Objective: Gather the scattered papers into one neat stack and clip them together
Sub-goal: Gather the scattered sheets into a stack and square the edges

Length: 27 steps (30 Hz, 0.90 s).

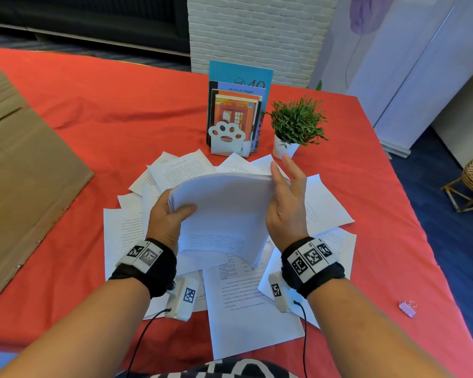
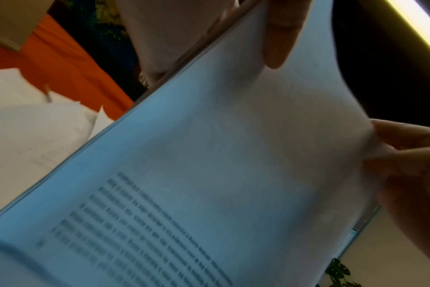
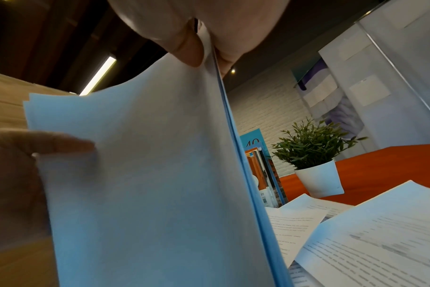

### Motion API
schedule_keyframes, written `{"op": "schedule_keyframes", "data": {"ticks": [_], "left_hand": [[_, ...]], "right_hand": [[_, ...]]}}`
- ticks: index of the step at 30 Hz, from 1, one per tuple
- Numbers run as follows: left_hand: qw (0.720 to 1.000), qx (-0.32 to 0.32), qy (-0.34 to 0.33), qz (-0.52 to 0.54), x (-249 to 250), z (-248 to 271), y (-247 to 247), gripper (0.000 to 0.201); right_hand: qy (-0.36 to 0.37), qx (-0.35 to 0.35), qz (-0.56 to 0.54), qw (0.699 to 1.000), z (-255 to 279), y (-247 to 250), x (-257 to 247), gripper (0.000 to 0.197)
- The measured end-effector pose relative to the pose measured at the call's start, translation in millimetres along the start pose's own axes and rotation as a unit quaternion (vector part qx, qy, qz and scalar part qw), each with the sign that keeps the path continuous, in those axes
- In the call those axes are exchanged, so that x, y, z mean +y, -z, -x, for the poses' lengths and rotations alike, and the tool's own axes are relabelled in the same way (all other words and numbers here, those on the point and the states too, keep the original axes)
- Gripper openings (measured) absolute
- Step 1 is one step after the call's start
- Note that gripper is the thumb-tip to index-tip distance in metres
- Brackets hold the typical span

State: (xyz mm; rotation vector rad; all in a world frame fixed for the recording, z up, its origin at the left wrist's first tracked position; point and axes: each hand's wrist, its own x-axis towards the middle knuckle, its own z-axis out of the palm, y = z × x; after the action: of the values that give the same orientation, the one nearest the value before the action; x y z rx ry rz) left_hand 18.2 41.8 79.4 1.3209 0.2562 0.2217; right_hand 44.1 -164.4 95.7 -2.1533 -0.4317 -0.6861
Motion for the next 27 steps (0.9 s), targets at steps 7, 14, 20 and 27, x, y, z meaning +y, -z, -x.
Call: {"op": "schedule_keyframes", "data": {"ticks": [7, 14, 20, 27], "left_hand": [[0.970, 0.055, -0.227, -0.072, 22.7, 7.8, -13.2, 0.028], [0.951, 0.113, -0.235, -0.166, 20.6, 3.0, -17.1, 0.019], [0.966, 0.076, -0.195, -0.150, 10.6, 2.5, -5.2, 0.026], [0.991, 0.020, -0.021, -0.129, -5.3, -1.2, 1.1, 0.053]], "right_hand": [[0.029, -0.019, 0.013, 0.999, 0.8, -3.9, 4.2, 0.070], [0.036, 0.008, 0.015, 0.999, 0.4, 0.2, -0.8, 0.058], [-0.016, -0.022, -0.042, 0.999, 5.4, -1.7, -5.3, 0.065], [-0.282, 0.020, -0.299, 0.911, 9.8, -14.0, -5.3, 0.085]]}}
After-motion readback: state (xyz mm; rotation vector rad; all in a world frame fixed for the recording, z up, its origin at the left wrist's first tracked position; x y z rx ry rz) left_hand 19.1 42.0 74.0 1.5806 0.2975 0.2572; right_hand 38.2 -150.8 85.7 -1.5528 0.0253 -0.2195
